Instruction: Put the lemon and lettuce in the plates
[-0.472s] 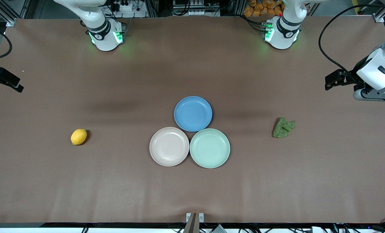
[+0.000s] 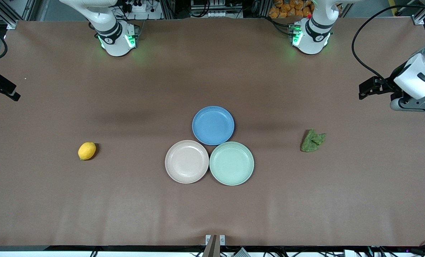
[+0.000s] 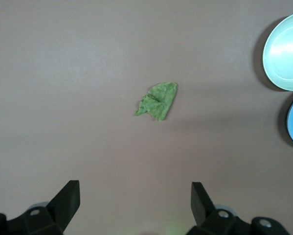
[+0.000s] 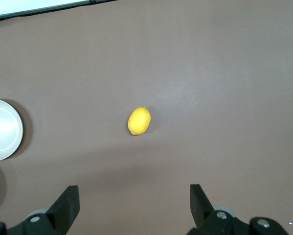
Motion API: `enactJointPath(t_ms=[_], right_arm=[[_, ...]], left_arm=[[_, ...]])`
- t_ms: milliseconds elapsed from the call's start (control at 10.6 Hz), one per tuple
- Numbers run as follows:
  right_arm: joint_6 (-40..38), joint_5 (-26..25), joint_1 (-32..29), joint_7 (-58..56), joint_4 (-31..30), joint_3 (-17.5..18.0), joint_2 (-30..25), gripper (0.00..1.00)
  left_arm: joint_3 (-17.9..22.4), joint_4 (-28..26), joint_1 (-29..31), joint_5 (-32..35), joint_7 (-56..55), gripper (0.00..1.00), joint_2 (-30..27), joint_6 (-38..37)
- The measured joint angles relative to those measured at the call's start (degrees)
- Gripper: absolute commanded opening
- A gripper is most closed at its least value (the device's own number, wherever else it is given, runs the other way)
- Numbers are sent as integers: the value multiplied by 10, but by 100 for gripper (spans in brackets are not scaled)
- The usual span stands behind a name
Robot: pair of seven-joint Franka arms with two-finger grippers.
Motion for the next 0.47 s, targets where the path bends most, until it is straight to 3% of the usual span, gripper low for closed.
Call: enactJointPath(t_ms=[472], right_arm=[[-12,0,-1,1,1,0,1,100]], left_arm=[[0,0,0,0,0,100,0,0]])
